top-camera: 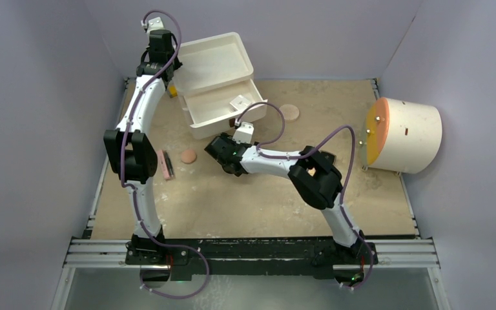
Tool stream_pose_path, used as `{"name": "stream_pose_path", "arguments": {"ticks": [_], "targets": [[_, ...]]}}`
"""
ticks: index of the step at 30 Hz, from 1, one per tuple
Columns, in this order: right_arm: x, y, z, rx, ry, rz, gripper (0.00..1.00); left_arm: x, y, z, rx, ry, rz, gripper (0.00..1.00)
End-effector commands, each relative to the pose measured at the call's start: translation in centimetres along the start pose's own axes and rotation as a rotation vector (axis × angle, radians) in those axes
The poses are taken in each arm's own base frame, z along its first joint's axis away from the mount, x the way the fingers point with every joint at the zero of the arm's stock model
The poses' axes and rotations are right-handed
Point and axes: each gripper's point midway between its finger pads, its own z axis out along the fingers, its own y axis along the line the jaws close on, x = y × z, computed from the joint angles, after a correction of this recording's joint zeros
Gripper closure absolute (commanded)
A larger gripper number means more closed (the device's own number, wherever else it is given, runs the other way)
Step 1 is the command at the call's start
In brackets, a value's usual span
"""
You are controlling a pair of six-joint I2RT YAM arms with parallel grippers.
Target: Organize the makeup
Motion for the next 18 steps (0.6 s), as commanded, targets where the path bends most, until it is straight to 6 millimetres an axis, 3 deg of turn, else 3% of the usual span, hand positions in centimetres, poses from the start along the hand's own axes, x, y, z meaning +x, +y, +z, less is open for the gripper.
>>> {"name": "stream_pose_path", "arguments": {"ticks": [1, 12, 18], "targets": [[-0.7, -1.9, 0.3, 0.101, -0.014, -0.029, 0.01, 9.4, 3.2, 1.6, -0.062, 0.288, 0.058, 1.0], [0.7, -0.4, 1.5, 0.105, 0.028, -0.062, 0.01, 9.8, 3.2, 1.8, -0.058, 0.298, 0.061, 1.0], [1.3, -0.8, 1.5, 0.113, 0.052, -0.073, 0.04, 9.8, 3.4, 1.9, -0.065, 0.297, 0.062, 1.0]]}}
